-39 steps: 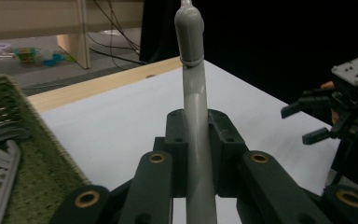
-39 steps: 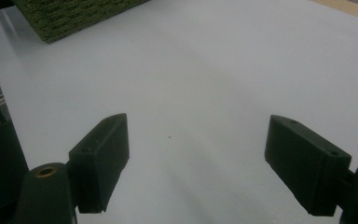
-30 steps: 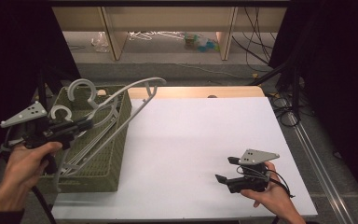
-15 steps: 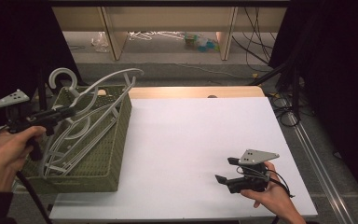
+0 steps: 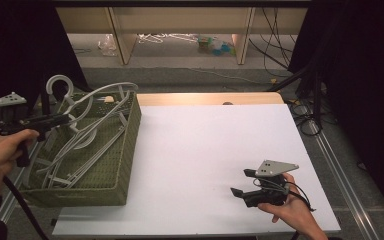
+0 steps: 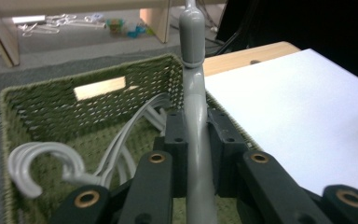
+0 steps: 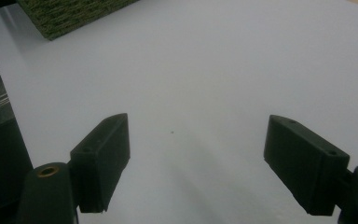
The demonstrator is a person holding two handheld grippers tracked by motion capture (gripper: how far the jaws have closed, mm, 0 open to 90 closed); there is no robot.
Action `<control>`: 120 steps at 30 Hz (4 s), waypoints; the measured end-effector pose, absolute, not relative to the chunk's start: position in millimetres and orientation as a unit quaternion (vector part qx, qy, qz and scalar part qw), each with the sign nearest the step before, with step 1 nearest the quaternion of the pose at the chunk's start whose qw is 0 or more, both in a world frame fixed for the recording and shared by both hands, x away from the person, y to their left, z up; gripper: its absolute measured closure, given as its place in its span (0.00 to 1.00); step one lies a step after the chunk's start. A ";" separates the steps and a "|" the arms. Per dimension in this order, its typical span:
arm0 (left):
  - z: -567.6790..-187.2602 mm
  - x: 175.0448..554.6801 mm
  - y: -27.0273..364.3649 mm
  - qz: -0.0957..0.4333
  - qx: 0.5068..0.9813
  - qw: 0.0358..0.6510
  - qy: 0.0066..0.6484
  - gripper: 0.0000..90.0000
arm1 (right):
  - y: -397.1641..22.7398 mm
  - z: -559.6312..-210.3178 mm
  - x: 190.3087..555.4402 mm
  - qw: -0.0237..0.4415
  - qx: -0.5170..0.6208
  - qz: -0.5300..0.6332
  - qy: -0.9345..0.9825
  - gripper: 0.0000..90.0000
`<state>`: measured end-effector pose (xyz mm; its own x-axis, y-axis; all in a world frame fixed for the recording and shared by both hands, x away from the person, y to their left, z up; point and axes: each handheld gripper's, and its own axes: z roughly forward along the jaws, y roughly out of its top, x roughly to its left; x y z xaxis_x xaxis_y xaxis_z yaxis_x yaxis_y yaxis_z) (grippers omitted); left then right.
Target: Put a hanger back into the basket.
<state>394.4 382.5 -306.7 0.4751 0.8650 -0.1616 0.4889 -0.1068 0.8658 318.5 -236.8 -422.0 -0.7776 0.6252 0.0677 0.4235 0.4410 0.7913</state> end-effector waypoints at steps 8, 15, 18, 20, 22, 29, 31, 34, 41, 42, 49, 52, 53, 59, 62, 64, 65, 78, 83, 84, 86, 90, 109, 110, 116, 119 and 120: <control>-313.9 406.2 389.5 0.193 0.721 0.462 0.479 0.88 | -236.7 -422.1 318.6 0.117 0.308 0.426 0.843 0.26; -323.0 409.5 400.5 0.191 0.726 0.445 0.488 0.88 | -236.1 -421.3 319.0 0.116 0.302 0.425 0.845 0.26; -327.2 412.4 401.9 0.189 0.729 0.438 0.490 0.88 | -236.2 -421.0 319.0 0.117 0.301 0.425 0.846 0.26; -329.6 415.4 401.1 0.186 0.741 0.426 0.485 0.88 | -235.5 -421.1 318.8 0.115 0.304 0.424 0.845 0.26; -331.4 418.3 398.4 0.182 0.745 0.422 0.483 0.88 | -235.2 -421.4 319.1 0.113 0.302 0.424 0.846 0.27; -343.5 428.7 389.0 0.165 0.767 0.396 0.476 0.87 | -235.4 -421.2 318.9 0.115 0.302 0.425 0.846 0.27; -349.0 430.9 387.8 0.160 0.768 0.396 0.478 0.88 | -235.4 -420.9 319.2 0.115 0.302 0.425 0.845 0.27; -354.8 434.4 387.1 0.163 0.778 0.371 0.480 0.88 | -235.2 -421.4 319.3 0.113 0.300 0.423 0.847 0.27; -373.0 433.1 394.7 0.148 0.780 0.353 0.494 0.88 | -234.5 -421.7 319.5 0.109 0.304 0.423 0.847 0.27; -375.7 433.0 395.5 0.148 0.780 0.349 0.498 0.87 | -234.4 -422.5 319.9 0.111 0.302 0.422 0.848 0.27; -392.0 433.8 400.7 0.145 0.776 0.332 0.517 0.87 | -235.2 -421.9 319.9 0.112 0.304 0.422 0.847 0.27; -395.0 434.5 404.2 0.149 0.769 0.330 0.526 0.85 | -235.2 -422.2 320.1 0.111 0.305 0.421 0.847 0.27; -395.3 435.0 404.6 0.151 0.771 0.326 0.526 0.85 | -235.2 -422.3 320.2 0.110 0.303 0.421 0.848 0.27; -399.2 435.7 402.5 0.177 0.762 0.310 0.540 0.77 | -235.8 -421.9 320.1 0.114 0.304 0.422 0.846 0.27; -400.2 433.8 401.3 0.199 0.745 0.311 0.556 0.72 | -236.2 -422.0 320.2 0.114 0.303 0.423 0.847 0.27; -396.8 432.1 403.1 0.201 0.753 0.295 0.553 0.72 | -236.2 -422.0 320.2 0.114 0.305 0.423 0.846 0.27; -394.7 430.2 404.1 0.207 0.748 0.300 0.554 0.65 | -236.5 -422.0 320.4 0.113 0.307 0.421 0.846 0.27; -368.1 393.9 393.3 0.244 0.671 0.404 0.572 0.42 | -238.5 -419.5 321.2 0.127 0.310 0.432 0.838 0.27; -355.8 375.4 388.6 0.263 0.654 0.429 0.566 0.35 | -238.5 -419.6 321.3 0.127 0.309 0.433 0.837 0.27; -354.4 371.8 384.9 0.264 0.656 0.430 0.561 0.34 | -238.2 -419.5 320.9 0.128 0.310 0.431 0.838 0.27; -353.1 364.7 375.3 0.267 0.661 0.434 0.551 0.34 | -238.0 -419.6 321.1 0.128 0.310 0.432 0.837 0.27; -352.0 354.5 357.1 0.266 0.670 0.439 0.536 0.29 | -237.9 -419.7 320.2 0.127 0.313 0.430 0.837 0.27; -368.9 313.3 240.3 0.227 0.727 0.493 0.421 0.21 | -238.1 -419.6 321.8 0.130 0.308 0.443 0.832 0.26; -371.1 312.6 237.1 0.225 0.726 0.496 0.421 0.21 | -238.1 -419.8 322.1 0.129 0.307 0.446 0.831 0.26; -383.1 308.5 220.3 0.209 0.723 0.519 0.405 0.19 | -237.3 -422.8 322.5 0.124 0.308 0.446 0.831 0.26; -388.4 305.2 211.6 0.208 0.723 0.525 0.398 0.19 | -235.8 -424.8 321.9 0.123 0.309 0.446 0.831 0.26; -390.4 303.9 208.3 0.209 0.724 0.526 0.394 0.18 | -235.5 -424.9 321.6 0.122 0.307 0.446 0.832 0.26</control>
